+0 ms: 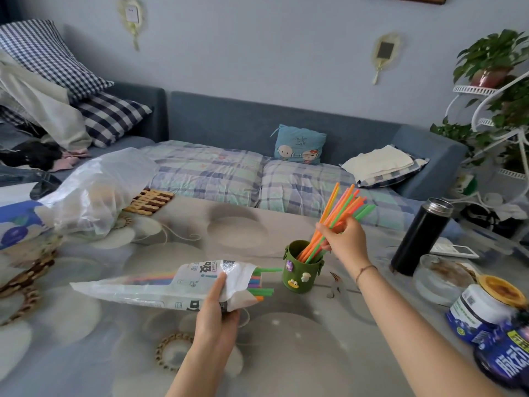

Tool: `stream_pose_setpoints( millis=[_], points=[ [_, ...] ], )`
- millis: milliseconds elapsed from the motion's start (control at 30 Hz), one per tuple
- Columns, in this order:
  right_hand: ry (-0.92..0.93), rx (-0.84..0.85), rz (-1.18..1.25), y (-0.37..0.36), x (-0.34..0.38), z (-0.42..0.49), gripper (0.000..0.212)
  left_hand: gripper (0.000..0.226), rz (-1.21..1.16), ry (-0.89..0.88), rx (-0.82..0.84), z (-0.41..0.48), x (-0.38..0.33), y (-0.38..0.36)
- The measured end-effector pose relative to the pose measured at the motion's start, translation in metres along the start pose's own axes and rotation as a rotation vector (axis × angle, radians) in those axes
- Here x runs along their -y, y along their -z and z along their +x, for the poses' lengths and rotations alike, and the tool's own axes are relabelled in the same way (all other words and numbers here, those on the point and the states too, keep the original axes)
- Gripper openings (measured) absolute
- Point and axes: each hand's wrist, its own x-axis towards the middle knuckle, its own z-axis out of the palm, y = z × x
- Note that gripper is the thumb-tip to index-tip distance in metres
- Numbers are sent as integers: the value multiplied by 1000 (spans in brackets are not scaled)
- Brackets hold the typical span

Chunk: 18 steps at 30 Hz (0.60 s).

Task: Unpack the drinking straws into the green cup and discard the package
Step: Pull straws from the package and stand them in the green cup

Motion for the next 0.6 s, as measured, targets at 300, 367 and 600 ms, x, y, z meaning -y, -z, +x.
stream_pose_setpoints(
  millis=[300,367,600],
  points=[
    [169,-327,221,1,5,-57,43,47,-8,-20,-3,-5,2,-3],
    [166,-250,282,-9,1,-74,19,40,8,-25,7,-6,1,-4],
    [-38,309,371,-61,-5,-128,24,19,109,-82,-1,-9,9,-5]
  ],
)
